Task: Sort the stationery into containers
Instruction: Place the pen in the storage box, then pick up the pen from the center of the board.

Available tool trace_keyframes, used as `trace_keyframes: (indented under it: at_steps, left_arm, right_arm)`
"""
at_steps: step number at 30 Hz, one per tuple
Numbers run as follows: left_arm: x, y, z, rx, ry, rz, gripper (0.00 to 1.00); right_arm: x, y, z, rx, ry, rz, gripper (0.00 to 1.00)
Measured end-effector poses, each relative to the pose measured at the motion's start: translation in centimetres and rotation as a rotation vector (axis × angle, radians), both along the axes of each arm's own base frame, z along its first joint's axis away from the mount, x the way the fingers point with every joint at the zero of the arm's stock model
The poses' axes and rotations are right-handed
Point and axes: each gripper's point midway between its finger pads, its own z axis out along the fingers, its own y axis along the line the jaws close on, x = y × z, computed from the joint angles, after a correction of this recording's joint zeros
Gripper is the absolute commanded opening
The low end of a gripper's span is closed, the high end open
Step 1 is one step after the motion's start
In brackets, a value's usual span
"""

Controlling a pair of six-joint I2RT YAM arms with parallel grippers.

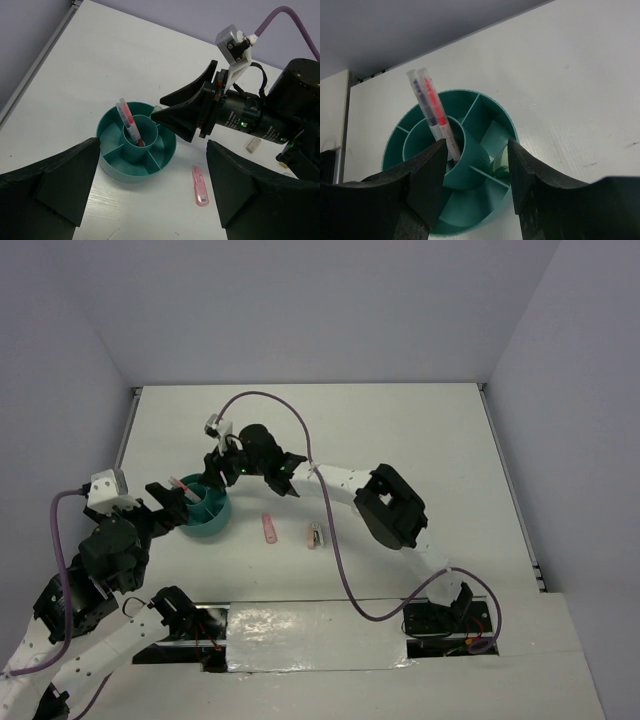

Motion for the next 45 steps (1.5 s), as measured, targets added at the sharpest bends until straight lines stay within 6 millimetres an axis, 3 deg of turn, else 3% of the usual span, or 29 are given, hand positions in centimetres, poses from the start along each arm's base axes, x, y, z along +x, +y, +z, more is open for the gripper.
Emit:
trace_keyframes:
  at_steps: [3, 6, 11, 15, 18, 23, 26, 31, 36, 42, 45]
  left_arm:
    - [0.0, -0.1, 0.1, -0.004, -0.002, -0.004, 0.99]
    - [0.4, -0.8, 0.0, -0.006, 0.006, -0.026, 0.99]
    - [2.8, -4.2, -2.4, 0.009, 0.124, -0.067, 0.99]
    - [5.2, -8.6, -8.4, 0.013, 0.293, -0.087, 0.99]
    - [5.1, -11.5, -13.7, 0.031, 0.429, -0.102, 0.99]
    - [5.0, -13.6, -17.2, -0.003, 0.512, -0.040, 0.99]
    - [5.5, -14.4, -18.8, -0.010, 0.550, 0.001, 0.96]
    - [6.3, -15.8, -21.6, 0.020, 0.613, 0.034, 0.92]
    - [6.6, -16.8, -23.8, 0.025, 0.660, 0.037, 0.89]
    - [6.8, -17.5, -26.3, 0.024, 0.721, 0.035, 0.82]
    - [6.9, -17.8, -27.2, 0.015, 0.738, 0.031, 0.71]
  right_arm:
    - [-0.6, -1.1, 1.1, 0.000, 0.000, -0.010, 0.59]
    - [-2.0, -4.7, 3.2, 0.005, 0.011, -0.045, 0.61]
    - [-3.0, -14.2, 9.2, 0.045, -0.025, -0.237, 0.76]
    - [-3.6, -22.6, 13.4, 0.096, -0.020, -0.504, 0.78]
    - [-5.7, -27.8, 12.7, 0.096, 0.035, -0.635, 0.79]
    - [-9.4, -34.0, 8.0, 0.035, 0.153, -0.756, 0.80]
    - [-10.9, -35.8, 7.2, 0.035, 0.187, -0.777, 0.80]
    - [-12.0, -37.0, 8.1, 0.079, 0.205, -0.783, 0.80]
    - [-12.1, -36.9, 7.2, 0.066, 0.221, -0.778, 0.80]
    - [-12.3, -36.1, 3.6, -0.036, 0.269, -0.754, 0.80]
    - [-12.4, -35.9, 3.3, -0.045, 0.276, -0.742, 0.80]
